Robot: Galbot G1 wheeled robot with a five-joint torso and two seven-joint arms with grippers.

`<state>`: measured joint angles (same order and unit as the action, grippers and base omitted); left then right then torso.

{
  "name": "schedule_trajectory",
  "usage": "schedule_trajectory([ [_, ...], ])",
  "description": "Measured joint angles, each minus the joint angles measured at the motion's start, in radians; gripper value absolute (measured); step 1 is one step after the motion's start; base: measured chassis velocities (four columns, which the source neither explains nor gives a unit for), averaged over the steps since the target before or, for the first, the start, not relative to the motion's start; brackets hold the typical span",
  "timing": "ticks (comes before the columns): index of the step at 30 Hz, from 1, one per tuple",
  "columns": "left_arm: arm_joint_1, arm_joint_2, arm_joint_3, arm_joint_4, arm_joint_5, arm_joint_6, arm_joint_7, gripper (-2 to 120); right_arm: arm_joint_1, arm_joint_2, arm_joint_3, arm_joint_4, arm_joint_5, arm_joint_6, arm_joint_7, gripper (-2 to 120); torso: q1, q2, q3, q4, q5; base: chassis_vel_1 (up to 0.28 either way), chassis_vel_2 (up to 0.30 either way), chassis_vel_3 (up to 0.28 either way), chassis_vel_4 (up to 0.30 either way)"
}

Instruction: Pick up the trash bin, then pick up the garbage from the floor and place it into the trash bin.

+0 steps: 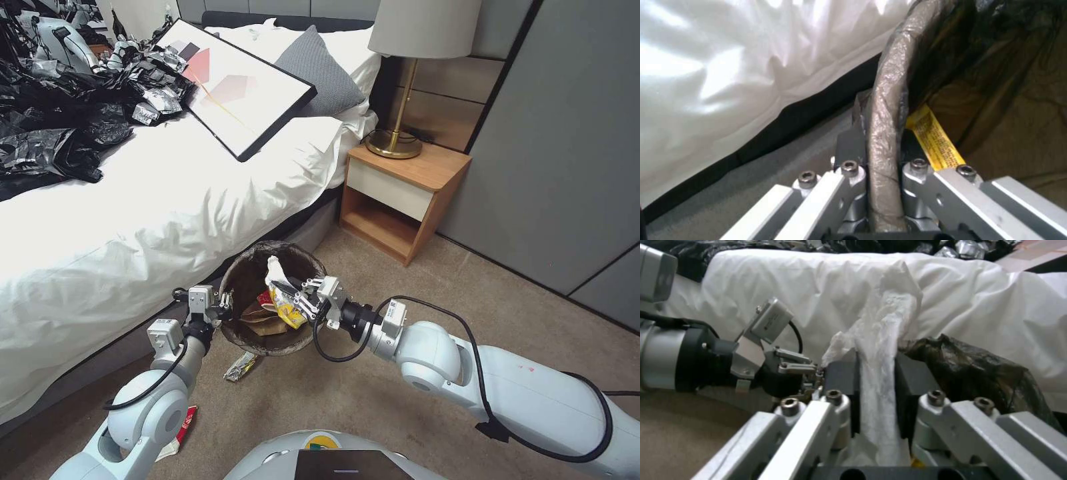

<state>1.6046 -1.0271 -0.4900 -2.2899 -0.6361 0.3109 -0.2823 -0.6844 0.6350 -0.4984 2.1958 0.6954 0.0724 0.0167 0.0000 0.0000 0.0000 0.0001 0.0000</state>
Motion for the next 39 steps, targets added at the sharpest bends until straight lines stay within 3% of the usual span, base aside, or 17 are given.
schedule_trajectory([
  [6,0.002,-0.002,-0.006,-0.003,-0.001,0.0,0.0,4,0.02,0.029,-0.032,-0.027,-0.011,-0.008,0.022,38,0.0,0.0,0.0,-0.0001,0.0,0.0,0.0,0.0,0.0],
  [17,0.0,-0.001,-0.009,-0.003,-0.008,-0.001,0.001,4,0.033,0.069,-0.053,-0.05,-0.019,-0.017,0.048,85,0.0,0.0,0.0,-0.0002,-0.0001,0.0,0.0,0.0,0.0],
  [21,-0.001,-0.002,-0.009,-0.001,-0.008,-0.001,0.001,4,0.033,0.073,-0.055,-0.05,-0.023,-0.017,0.054,96,0.0,0.0,0.0,-0.0001,-0.0001,0.0,0.0,0.0,0.0],
  [27,0.0,-0.003,-0.009,0.001,-0.008,-0.002,0.001,4,0.034,0.076,-0.047,-0.041,-0.022,-0.017,0.057,100,0.0,0.0,0.0,-0.0001,0.0,0.0,0.0,0.0,0.0],
  [30,0.003,-0.003,-0.009,0.001,-0.006,-0.003,0.001,4,0.022,0.07,0.001,-0.014,0.011,-0.01,0.058,100,0.0,0.0,0.0,0.0,0.0,0.0,0.0,0.0,0.0],
  [35,0.014,-0.005,-0.012,0.001,0.001,-0.006,0.004,4,-0.034,0.041,0.197,0.061,0.119,-0.022,0.134,100,0.0,0.0,0.0,0.0,0.0,0.0,0.0,0.0,0.0],
  [36,0.014,-0.005,-0.012,0.001,0.001,-0.006,0.004,4,-0.034,0.041,0.197,0.061,0.119,-0.022,0.134,100,0.0,0.0,0.0,0.0,0.0,0.0,0.0,0.0,0.0],
  [39,0.02,-0.007,-0.013,0.0,0.009,-0.01,0.006,4,-0.13,0.039,0.358,0.088,0.138,-0.069,0.196,100,0.0,0.0,0.0,-0.0003,0.0001,0.0,0.0,0.0,0.0],
])
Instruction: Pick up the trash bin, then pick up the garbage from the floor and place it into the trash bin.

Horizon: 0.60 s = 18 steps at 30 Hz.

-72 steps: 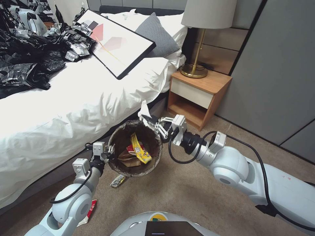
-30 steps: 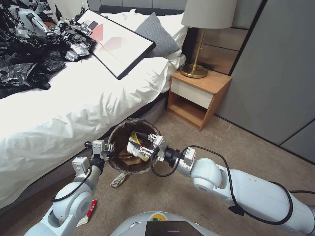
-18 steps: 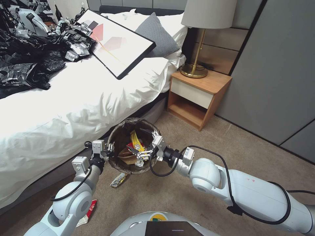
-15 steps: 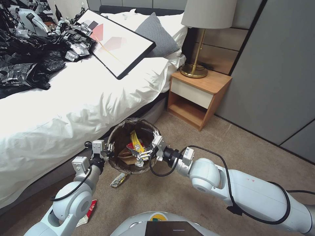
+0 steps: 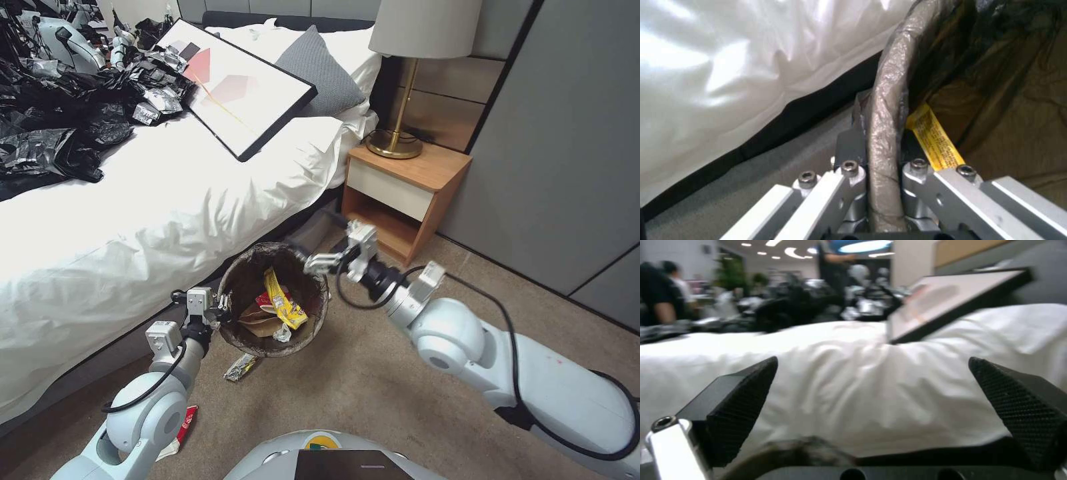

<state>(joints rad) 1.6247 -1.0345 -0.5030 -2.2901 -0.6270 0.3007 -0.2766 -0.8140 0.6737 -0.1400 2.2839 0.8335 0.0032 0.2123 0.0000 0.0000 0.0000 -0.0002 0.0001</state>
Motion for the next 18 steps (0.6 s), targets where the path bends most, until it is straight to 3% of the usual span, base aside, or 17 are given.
schedule_trajectory([
  [4,0.005,-0.001,-0.003,-0.001,0.003,-0.004,0.003,4,-0.061,0.012,0.098,0.017,0.007,-0.045,0.048,100,0.0,0.0,0.0,-0.0001,0.0001,0.0,0.0,0.0,0.0],
  [7,0.016,-0.002,-0.009,-0.001,0.01,-0.008,0.006,4,-0.21,0.064,0.323,0.038,-0.014,-0.1,0.093,100,0.0,0.0,0.0,0.0003,0.0001,0.0,0.0,0.0,0.0],
  [12,0.022,-0.005,-0.01,-0.002,0.023,-0.013,0.008,4,-0.31,0.096,0.436,0.054,-0.057,-0.113,0.095,100,0.0,0.0,0.0,0.0003,0.0001,0.0,0.0,0.0,0.0],
  [14,0.027,-0.006,-0.014,-0.002,0.033,-0.016,0.011,4,-0.416,0.129,0.528,0.072,-0.11,-0.128,0.097,100,0.0,0.0,0.0,0.0004,0.0,0.0,0.0,0.0,0.0],
  [18,0.03,-0.007,-0.016,-0.002,0.034,-0.018,0.011,4,-0.46,0.145,0.558,0.079,-0.135,-0.13,0.1,100,0.0,0.0,0.0,0.0008,0.0,0.0,0.0,0.0,0.0],
])
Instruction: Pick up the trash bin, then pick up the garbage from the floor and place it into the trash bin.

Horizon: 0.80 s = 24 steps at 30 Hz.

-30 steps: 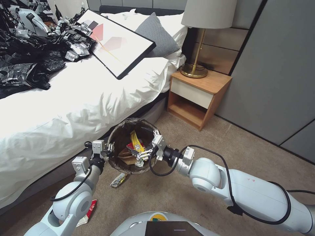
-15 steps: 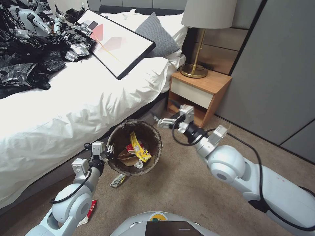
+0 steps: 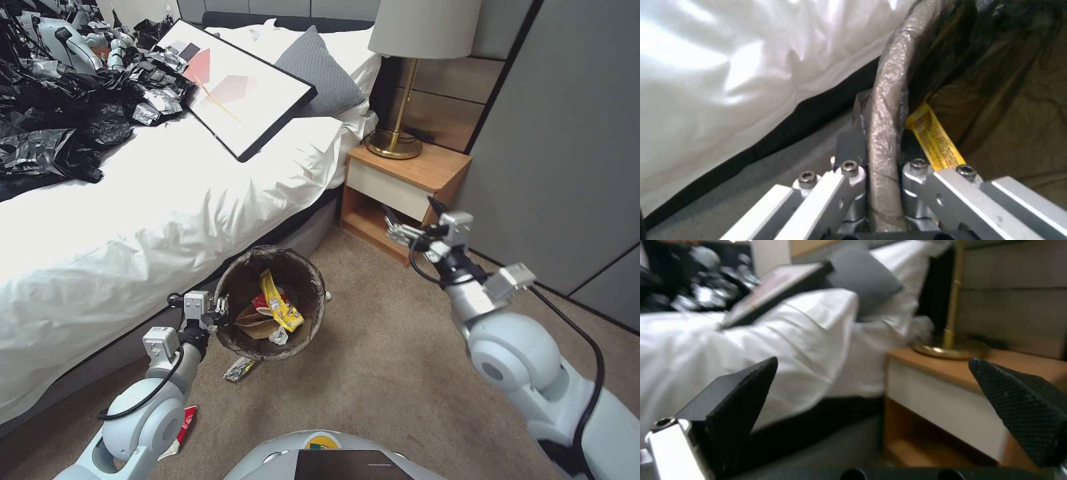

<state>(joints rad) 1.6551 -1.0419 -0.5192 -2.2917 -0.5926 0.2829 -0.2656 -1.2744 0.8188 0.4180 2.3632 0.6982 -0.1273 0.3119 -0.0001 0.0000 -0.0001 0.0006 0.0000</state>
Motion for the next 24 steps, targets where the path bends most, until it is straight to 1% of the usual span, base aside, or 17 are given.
schedule_trajectory([
  [1,0.001,-0.001,-0.003,0.0,0.001,-0.001,0.0,4,-0.05,0.02,0.028,0.004,-0.03,-0.004,0.003,100,0.0,0.0,0.0,-0.0008,0.0,0.0,0.0,0.0,0.0],
  [4,0.001,-0.001,-0.003,0.001,0.002,-0.002,0.001,4,-0.073,0.03,0.039,0.006,-0.046,-0.005,0.005,100,0.0,0.0,0.0,-0.0011,0.0002,0.0,0.0,0.0,0.0],
  [10,0.002,-0.003,-0.005,0.005,0.006,-0.007,0.001,4,-0.133,0.063,0.067,0.01,-0.092,-0.003,0.008,100,0.0,0.0,0.0,-0.0009,0.0004,0.0,0.0,0.0,0.0],
  [13,0.005,-0.007,-0.005,0.01,0.013,-0.013,0.002,4,-0.218,0.122,0.086,0.011,-0.174,0.012,0.005,100,0.0,0.0,0.0,-0.0005,-0.0001,0.0,0.0,0.0,0.0],
  [14,0.005,-0.007,-0.005,0.01,0.013,-0.013,0.002,4,-0.218,0.122,0.086,0.011,-0.174,0.012,0.005,100,0.0,0.0,0.0,-0.0005,-0.0001,0.0,0.0,0.0,0.0],
  [15,0.007,-0.008,-0.005,0.01,0.015,-0.014,0.002,4,-0.25,0.147,0.087,0.007,-0.209,0.023,0.001,100,0.0,0.0,0.0,-0.0005,0.0,0.0,0.0,0.0,0.0],
  [16,0.007,-0.01,-0.004,0.011,0.018,-0.015,0.002,4,-0.306,0.207,0.084,-0.004,-0.285,0.046,-0.005,100,0.0,0.0,0.0,-0.0007,-0.0003,0.0,0.0,0.0,0.0],
  [17,0.007,-0.011,-0.004,0.012,0.018,-0.016,0.002,4,-0.336,0.251,0.079,-0.011,-0.332,0.059,-0.007,100,0.0,0.0,0.0,-0.0007,0.0,0.0,0.0,0.0,0.0],
  [18,0.007,-0.011,-0.004,0.012,0.018,-0.016,0.002,4,-0.336,0.251,0.079,-0.011,-0.332,0.059,-0.007,100,0.0,0.0,0.0,-0.0007,0.0,0.0,0.0,0.0,0.0],
  [20,0.008,-0.011,-0.004,0.011,0.019,-0.018,0.001,4,-0.38,0.328,0.067,-0.028,-0.413,0.091,-0.013,100,0.0,0.0,0.0,-0.0005,-0.0002,0.0,0.0,0.0,0.0],
  [21,0.009,-0.011,-0.004,0.011,0.019,-0.019,0.001,4,-0.391,0.347,0.063,-0.037,-0.442,0.108,-0.014,100,0.0,0.0,0.0,-0.0006,-0.0002,0.0,0.0,0.0,0.0],
  [22,0.009,-0.011,-0.004,0.011,0.019,-0.019,0.001,4,-0.391,0.347,0.063,-0.037,-0.442,0.108,-0.014,100,0.0,0.0,0.0,-0.0006,-0.0002,0.0,0.0,0.0,0.0],
  [24,0.013,-0.014,-0.006,0.01,0.019,-0.021,0.001,4,-0.404,0.38,0.051,-0.046,-0.476,0.125,-0.014,100,0.0,0.0,0.0,-0.0005,-0.0003,0.0,0.0,0.0,0.0],
])
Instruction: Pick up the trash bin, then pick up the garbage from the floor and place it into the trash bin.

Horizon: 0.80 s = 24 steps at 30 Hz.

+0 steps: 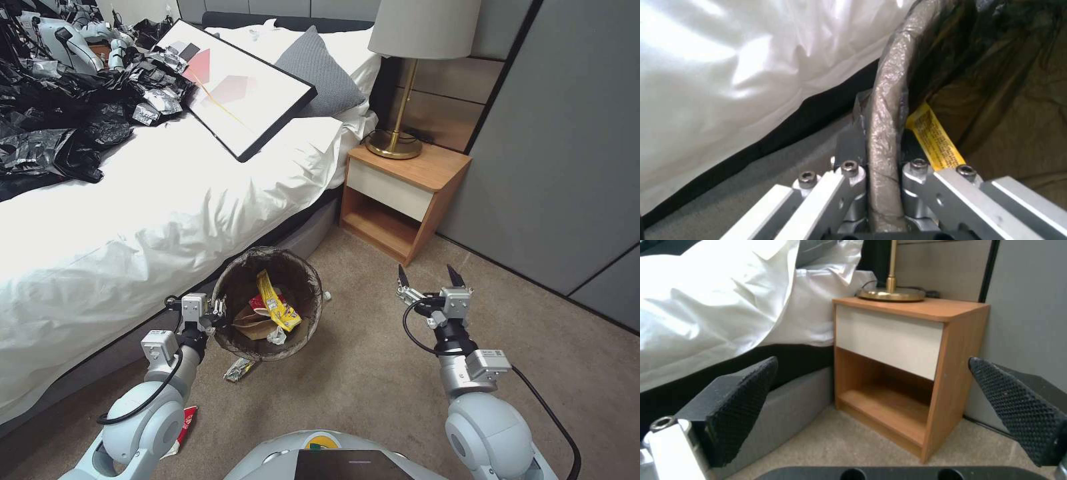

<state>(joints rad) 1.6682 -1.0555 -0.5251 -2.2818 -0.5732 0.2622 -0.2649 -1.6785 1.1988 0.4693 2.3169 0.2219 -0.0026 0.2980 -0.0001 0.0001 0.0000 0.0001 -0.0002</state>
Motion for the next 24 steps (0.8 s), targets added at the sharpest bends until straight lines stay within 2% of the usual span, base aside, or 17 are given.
schedule_trajectory([
  [13,0.001,-0.008,0.0,-0.001,-0.007,0.0,-0.004,4,0.002,0.013,-0.034,-0.005,-0.035,0.003,0.001,100,0.0,0.0,0.0,-0.0001,0.0001,0.0,0.0,0.0,0.0],
  [24,0.0,-0.01,0.0,-0.004,-0.009,0.0,-0.005,4,0.01,0.005,-0.036,-0.006,-0.032,0.001,0.002,100,0.0,0.0,0.0,0.0001,0.0002,0.052,0.057,0.056,0.046],
])
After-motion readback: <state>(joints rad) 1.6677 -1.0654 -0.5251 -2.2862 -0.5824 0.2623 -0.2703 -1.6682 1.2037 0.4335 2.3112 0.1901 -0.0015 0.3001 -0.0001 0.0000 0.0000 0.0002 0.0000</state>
